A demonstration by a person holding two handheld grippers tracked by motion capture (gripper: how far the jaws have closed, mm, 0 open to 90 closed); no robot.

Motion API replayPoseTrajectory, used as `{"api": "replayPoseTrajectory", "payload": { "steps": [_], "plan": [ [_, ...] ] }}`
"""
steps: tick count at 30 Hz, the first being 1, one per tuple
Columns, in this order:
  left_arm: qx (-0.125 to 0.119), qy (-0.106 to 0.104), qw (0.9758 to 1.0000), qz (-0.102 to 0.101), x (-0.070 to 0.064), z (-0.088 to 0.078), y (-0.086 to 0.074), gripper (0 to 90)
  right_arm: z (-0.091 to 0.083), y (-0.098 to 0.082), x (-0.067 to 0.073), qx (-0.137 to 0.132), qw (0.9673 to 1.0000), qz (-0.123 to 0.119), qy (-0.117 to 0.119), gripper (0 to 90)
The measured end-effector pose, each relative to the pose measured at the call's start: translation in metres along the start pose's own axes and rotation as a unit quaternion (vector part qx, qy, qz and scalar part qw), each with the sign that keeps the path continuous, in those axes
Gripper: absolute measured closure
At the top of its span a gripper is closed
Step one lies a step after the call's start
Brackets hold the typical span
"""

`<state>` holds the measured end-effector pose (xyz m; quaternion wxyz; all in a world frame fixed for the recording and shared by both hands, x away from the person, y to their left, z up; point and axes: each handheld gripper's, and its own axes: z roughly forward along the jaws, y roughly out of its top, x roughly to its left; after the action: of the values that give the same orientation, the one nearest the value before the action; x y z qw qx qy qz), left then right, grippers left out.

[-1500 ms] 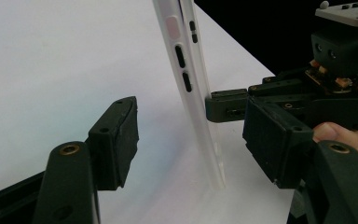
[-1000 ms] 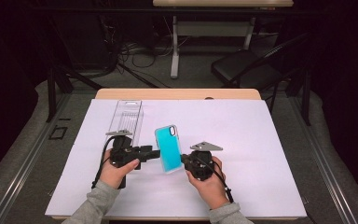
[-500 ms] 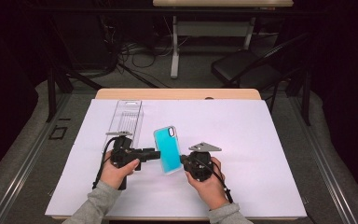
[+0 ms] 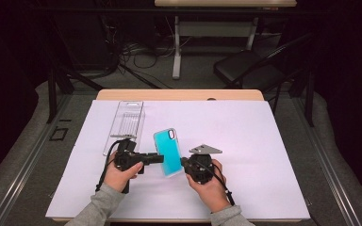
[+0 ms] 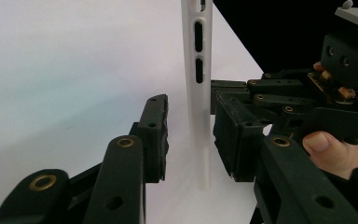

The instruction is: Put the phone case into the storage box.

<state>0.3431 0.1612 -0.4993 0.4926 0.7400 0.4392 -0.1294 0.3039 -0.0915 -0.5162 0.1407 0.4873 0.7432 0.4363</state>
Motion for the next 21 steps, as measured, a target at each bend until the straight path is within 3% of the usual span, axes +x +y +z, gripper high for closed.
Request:
{"api": "replayPoseTrajectory", "payload": {
  "steps": [21],
  "plan": [
    [0.005, -0.005, 1.0, -0.004, -0.0019, 0.003, -0.0029, 71.6, 0.0008, -0.0016, 0.0061, 0.002, 0.9999, -0.006, 0.008, 88.1]
  ]
}}
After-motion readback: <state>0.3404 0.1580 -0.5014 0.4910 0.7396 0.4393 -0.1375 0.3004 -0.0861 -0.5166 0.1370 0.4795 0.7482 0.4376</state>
